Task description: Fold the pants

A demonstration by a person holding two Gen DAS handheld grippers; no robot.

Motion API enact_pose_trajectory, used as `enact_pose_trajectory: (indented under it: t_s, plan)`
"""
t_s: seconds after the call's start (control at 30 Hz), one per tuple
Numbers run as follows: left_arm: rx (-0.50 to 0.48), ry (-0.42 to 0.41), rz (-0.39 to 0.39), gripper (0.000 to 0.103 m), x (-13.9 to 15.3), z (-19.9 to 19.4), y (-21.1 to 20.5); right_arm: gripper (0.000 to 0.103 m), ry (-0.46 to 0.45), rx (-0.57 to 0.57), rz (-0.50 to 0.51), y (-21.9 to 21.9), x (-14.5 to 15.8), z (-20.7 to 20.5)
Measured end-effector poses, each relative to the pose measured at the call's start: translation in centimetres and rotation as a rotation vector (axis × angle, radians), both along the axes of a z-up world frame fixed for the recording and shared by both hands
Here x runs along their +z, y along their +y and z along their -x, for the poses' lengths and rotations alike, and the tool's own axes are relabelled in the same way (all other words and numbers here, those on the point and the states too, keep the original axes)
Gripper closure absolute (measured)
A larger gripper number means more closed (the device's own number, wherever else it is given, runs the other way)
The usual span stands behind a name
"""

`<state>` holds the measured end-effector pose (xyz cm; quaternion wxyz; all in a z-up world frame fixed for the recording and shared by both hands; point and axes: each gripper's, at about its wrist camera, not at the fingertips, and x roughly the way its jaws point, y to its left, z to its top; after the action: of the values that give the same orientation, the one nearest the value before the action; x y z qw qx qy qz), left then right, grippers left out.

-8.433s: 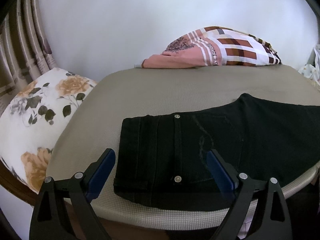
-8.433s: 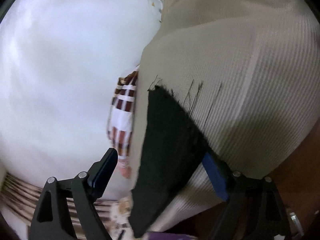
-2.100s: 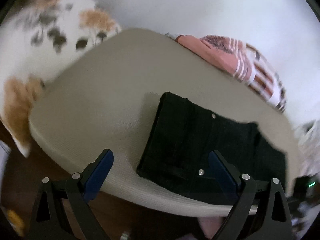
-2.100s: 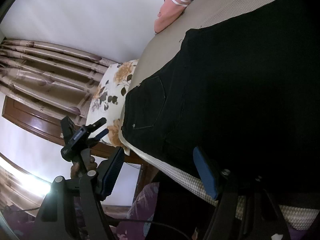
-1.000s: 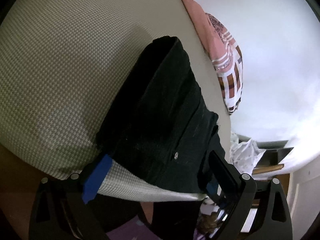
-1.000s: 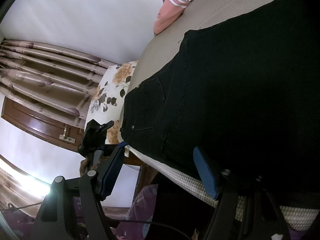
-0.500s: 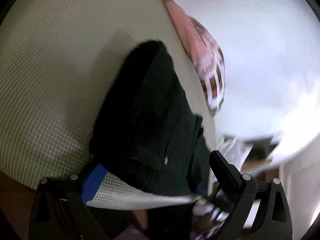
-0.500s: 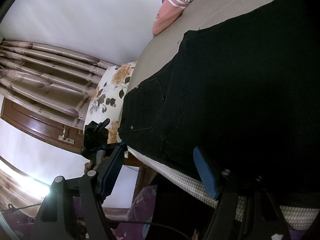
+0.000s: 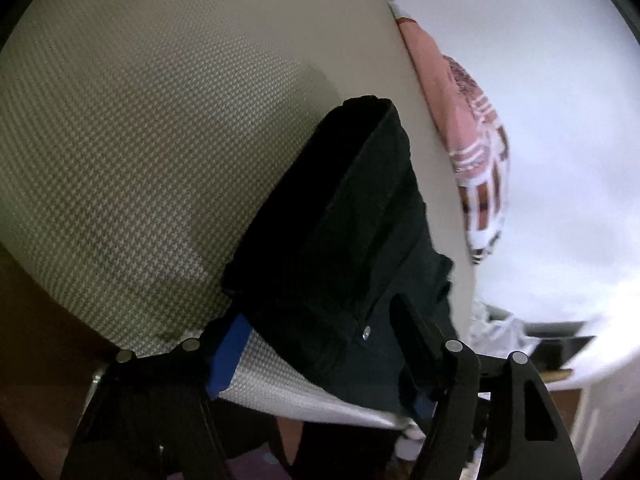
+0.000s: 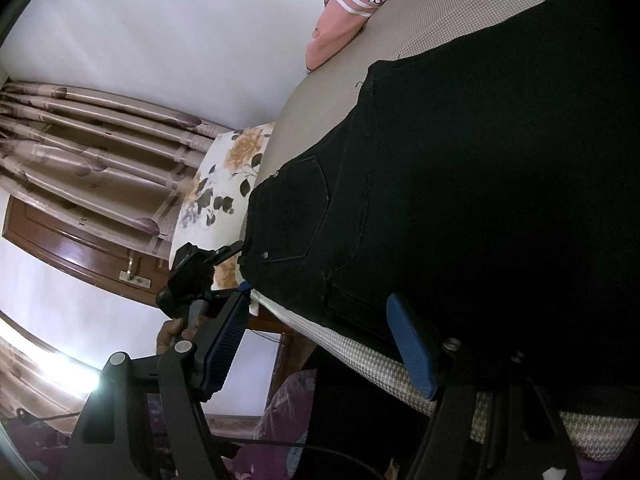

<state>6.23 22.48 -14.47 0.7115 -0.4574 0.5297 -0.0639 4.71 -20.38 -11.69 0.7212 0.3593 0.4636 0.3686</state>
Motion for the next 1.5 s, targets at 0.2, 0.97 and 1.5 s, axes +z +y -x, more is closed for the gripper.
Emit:
enact_pose_trajectory:
  t_s: [0.2, 0.97, 1.5]
  plan:
    - [-0.021, -0.145, 0.121, 0.023, -1.5, -1.6, 0.3, 0.035, 0.002, -0.002, -0.001, 0.1, 0.0, -0.1]
    - [-0.255, -0.228, -0.035, 0.044, -0.8, -2.1, -2.9, 0.035, -0.001, -0.02, 0.019, 0.4, 0.0, 0.3]
    - [-0.228, -0.213, -0.384, 0.072, 0.9, -1.9, -5.8, 0.035, 0.001, -0.027, 0.008, 0.6, -0.1, 0.4]
